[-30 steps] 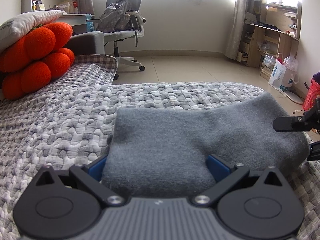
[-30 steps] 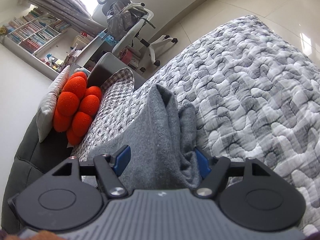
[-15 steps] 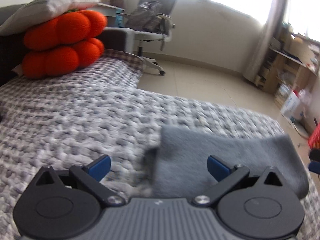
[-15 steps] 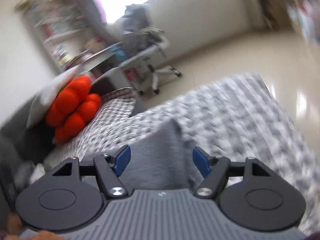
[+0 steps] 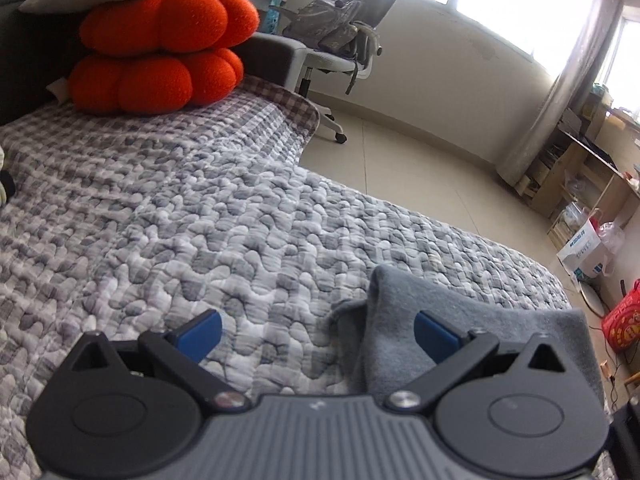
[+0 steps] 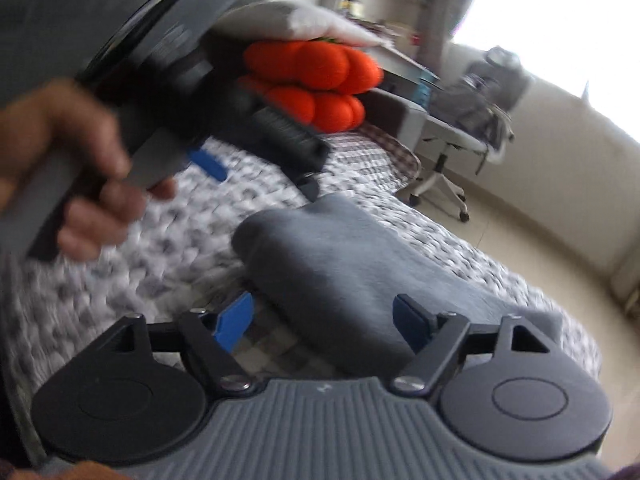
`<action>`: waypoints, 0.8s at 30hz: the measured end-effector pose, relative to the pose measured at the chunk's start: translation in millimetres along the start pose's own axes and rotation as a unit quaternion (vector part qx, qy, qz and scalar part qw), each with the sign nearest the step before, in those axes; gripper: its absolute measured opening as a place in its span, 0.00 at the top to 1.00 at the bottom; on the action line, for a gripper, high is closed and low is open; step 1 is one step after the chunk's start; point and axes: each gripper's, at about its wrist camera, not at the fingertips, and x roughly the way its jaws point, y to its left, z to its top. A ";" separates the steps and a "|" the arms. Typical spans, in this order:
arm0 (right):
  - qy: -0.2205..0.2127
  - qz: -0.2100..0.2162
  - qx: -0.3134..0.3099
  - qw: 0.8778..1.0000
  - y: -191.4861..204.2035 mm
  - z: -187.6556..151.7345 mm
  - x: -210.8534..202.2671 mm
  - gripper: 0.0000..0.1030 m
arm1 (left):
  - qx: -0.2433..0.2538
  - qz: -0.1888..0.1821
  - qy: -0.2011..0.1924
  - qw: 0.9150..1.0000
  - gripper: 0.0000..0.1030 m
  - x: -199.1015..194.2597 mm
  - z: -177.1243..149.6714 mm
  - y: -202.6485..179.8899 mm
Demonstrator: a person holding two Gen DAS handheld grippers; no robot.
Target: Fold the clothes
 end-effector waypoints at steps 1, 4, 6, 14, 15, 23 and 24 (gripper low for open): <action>0.003 -0.003 -0.018 1.000 6.3 -1.3 2.4 0.18 | -0.001 -0.002 0.002 1.000 0.00 -0.2 -0.3 1.2; 0.015 -0.021 -0.067 0.997 20.7 -2.5 15.3 0.16 | -0.004 -0.006 0.003 1.000 0.00 -1.3 -0.6 4.5; 0.024 -0.037 -0.100 0.994 28.4 -4.6 24.3 0.15 | -0.010 -0.009 0.005 1.000 0.00 -0.8 -0.5 7.3; 0.013 -0.060 -0.128 0.990 29.7 -9.2 35.0 0.15 | -0.016 -0.017 0.008 1.000 0.00 -0.5 -0.2 11.2; 0.013 -0.064 -0.128 0.990 30.6 -9.7 35.8 0.16 | -0.016 -0.018 0.008 1.000 0.00 -0.8 -0.2 11.2; 0.018 -0.104 -0.112 0.988 23.6 -11.6 51.9 0.29 | -0.023 -0.022 0.010 0.999 0.00 0.1 -0.6 15.1; 0.018 -0.100 -0.108 0.989 22.2 -11.2 52.2 0.31 | -0.027 -0.026 0.012 0.999 0.00 0.5 -0.6 16.1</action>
